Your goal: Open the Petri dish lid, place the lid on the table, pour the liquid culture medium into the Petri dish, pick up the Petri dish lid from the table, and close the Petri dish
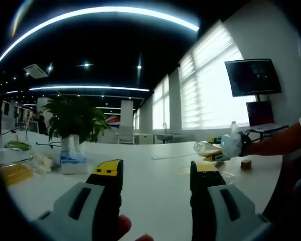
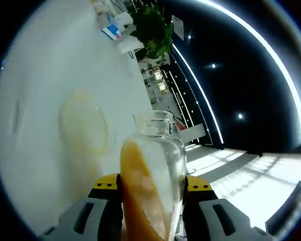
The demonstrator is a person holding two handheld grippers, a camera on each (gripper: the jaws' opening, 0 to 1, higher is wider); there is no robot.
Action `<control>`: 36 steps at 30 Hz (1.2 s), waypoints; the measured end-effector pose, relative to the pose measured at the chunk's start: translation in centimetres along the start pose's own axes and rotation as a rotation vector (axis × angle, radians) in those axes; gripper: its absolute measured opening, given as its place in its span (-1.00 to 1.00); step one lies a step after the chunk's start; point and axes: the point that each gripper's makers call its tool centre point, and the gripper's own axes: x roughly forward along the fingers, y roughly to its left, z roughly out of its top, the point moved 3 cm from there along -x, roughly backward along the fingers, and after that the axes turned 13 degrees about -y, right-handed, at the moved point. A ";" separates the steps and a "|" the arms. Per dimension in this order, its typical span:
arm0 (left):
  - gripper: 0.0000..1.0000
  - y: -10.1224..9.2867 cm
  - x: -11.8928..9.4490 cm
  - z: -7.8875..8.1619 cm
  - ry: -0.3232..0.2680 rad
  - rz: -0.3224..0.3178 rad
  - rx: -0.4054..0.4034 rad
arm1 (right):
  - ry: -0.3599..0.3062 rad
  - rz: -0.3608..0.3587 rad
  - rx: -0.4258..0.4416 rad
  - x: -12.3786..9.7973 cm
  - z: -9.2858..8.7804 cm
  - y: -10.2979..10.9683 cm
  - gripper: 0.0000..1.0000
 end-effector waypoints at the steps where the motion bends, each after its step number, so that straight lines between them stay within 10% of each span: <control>1: -0.09 0.0 0.0 0.0 -0.001 0.000 0.000 | -0.003 0.010 -0.016 0.1 0.0 0.2 -0.16; 36: -0.10 0.5 -0.1 -0.7 0.001 0.015 -0.021 | 0.000 0.094 -0.155 0.4 0.0 2.4 -0.16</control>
